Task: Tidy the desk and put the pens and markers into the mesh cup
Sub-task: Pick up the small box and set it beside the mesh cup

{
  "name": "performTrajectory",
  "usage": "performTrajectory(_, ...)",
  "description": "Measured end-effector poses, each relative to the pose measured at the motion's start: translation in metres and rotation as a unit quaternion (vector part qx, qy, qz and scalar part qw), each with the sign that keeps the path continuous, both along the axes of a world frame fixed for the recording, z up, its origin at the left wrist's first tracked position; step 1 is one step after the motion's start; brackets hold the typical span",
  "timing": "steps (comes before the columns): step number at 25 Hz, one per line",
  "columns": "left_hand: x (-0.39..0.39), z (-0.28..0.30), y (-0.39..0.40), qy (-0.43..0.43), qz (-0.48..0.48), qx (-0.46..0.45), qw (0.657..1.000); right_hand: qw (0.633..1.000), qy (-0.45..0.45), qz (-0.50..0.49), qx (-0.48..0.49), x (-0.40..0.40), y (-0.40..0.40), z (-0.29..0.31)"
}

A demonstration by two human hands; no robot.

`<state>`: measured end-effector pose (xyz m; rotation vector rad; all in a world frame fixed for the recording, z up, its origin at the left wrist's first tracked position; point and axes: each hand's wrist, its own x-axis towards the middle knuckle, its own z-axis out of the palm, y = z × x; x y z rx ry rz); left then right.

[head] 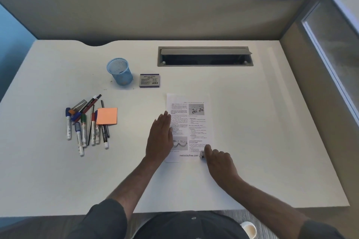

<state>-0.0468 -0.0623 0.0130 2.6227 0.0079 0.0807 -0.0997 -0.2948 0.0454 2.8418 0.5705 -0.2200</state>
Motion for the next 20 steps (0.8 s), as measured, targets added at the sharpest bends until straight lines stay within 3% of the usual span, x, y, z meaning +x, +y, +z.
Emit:
performTrajectory(8,-0.011,0.004,0.005,0.000,0.005,-0.008,1.000,0.997,0.049,-0.007,0.062,0.010,-0.005,0.014)
performTrajectory(10,-0.012,0.005,0.008,0.001,0.007,-0.010,1.000,0.989,0.070,-0.040,0.122,0.021,-0.008,0.022)
performTrajectory(12,-0.013,0.005,0.010,-0.002,0.010,-0.011,1.000,0.969,0.102,-0.070,0.215,0.036,-0.009,0.037)
performTrajectory(16,-0.014,0.006,0.011,-0.009,0.014,-0.012,1.000,0.915,0.053,-0.067,0.393,0.060,-0.009,0.070)
performTrajectory(20,-0.015,0.007,0.013,0.001,0.012,-0.011,1.000,0.871,0.048,-0.108,0.478,0.081,0.001,0.086)
